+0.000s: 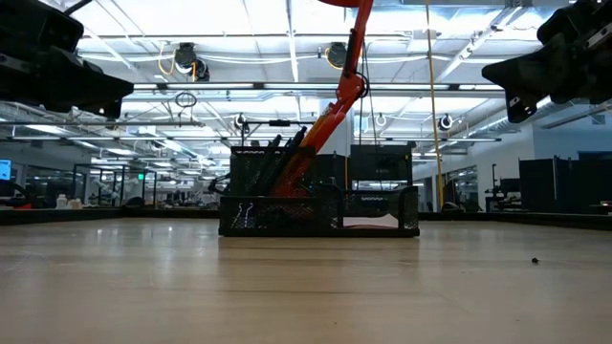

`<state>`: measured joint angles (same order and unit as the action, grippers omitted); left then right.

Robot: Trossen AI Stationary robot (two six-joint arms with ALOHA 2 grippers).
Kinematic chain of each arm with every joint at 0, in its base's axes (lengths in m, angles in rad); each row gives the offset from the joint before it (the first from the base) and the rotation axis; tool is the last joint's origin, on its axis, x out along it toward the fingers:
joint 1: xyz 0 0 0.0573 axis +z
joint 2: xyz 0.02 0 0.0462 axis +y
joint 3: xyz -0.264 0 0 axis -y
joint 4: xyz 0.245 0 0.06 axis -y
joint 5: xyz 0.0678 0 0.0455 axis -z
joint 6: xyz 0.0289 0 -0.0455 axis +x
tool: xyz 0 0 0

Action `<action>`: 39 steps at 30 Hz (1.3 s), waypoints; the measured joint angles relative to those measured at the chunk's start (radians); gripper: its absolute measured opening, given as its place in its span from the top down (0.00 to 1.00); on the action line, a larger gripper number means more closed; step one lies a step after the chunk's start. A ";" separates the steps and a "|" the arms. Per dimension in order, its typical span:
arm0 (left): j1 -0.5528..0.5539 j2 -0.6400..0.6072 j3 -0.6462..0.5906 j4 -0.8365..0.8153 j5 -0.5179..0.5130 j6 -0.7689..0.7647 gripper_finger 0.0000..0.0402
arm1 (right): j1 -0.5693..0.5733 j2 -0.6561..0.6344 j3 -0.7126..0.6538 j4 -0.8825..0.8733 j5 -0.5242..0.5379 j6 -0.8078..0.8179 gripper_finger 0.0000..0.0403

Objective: Pick and place office supplies into organizer
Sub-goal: Return to Home Position

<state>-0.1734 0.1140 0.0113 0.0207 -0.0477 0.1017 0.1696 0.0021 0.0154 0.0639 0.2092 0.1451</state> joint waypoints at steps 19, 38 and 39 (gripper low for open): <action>0.000 0.010 0.000 0.032 -0.027 -0.001 0.94 | 0.000 0.001 0.000 0.028 -0.001 0.000 1.00; 0.000 0.010 0.000 0.034 -0.027 -0.002 0.94 | 0.000 0.001 0.000 0.029 -0.002 0.000 1.00; 0.000 0.010 0.000 0.034 -0.027 -0.002 0.94 | 0.000 0.001 0.000 0.029 -0.002 0.000 1.00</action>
<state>-0.1734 0.1242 0.0109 0.0551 -0.0746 0.0994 0.1696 0.0030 0.0151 0.0929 0.2077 0.1452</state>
